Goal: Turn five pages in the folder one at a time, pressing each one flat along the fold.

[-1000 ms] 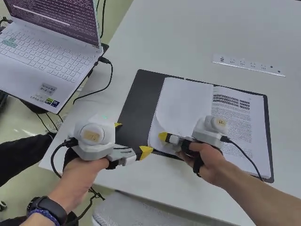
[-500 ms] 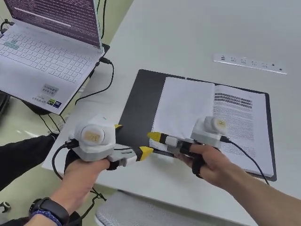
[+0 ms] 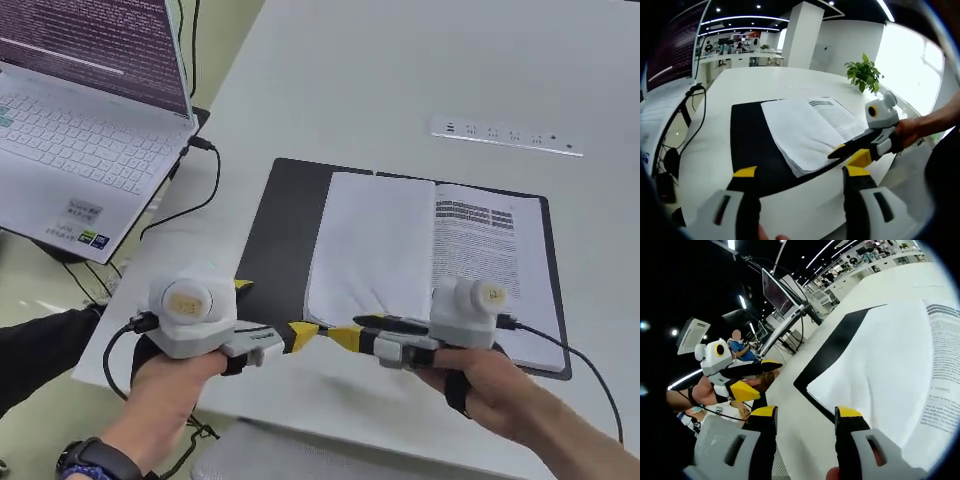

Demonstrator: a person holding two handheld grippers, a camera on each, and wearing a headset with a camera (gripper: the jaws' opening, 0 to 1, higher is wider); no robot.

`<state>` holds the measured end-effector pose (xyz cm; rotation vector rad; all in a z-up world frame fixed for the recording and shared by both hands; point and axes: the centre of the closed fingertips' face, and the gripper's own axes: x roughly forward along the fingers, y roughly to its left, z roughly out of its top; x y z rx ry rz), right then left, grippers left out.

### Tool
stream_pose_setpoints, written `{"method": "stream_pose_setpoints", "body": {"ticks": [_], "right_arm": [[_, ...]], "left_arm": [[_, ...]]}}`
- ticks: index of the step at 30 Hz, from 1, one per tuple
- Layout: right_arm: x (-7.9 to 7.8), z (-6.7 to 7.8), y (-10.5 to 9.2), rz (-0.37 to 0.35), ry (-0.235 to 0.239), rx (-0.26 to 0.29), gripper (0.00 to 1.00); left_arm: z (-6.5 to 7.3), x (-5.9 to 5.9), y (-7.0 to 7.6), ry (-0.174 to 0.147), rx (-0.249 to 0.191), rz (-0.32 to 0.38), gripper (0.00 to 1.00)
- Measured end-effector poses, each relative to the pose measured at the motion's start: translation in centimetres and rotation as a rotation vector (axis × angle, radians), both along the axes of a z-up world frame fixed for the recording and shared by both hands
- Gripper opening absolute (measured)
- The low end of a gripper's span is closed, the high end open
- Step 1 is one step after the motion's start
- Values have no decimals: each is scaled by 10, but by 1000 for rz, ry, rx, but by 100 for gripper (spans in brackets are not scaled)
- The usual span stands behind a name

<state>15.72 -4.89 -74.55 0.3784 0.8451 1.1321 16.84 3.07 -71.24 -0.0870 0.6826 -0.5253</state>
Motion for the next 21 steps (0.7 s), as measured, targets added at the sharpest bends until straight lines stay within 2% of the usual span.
{"method": "stream_pose_setpoints", "body": {"ticks": [2,6,11,13,21], "right_arm": [[-9,4,-10,22,-26,-13,45],[-16,5,-34,9,-51,-47,46],[-10,8,-58,-33,-90,-76,48],[-7,10,-66,-46,-110,-93,48],[8,18,-89,-137,-128,-87,46]], "left_arm": [[-2,0,-3,5,2,-10,67],[-5,5,-12,11,7,-35,66],[-9,13,-21,10,19,-69,64],[-13,17,-25,11,41,-89,62],[-22,29,-39,16,55,-128,52]]}}
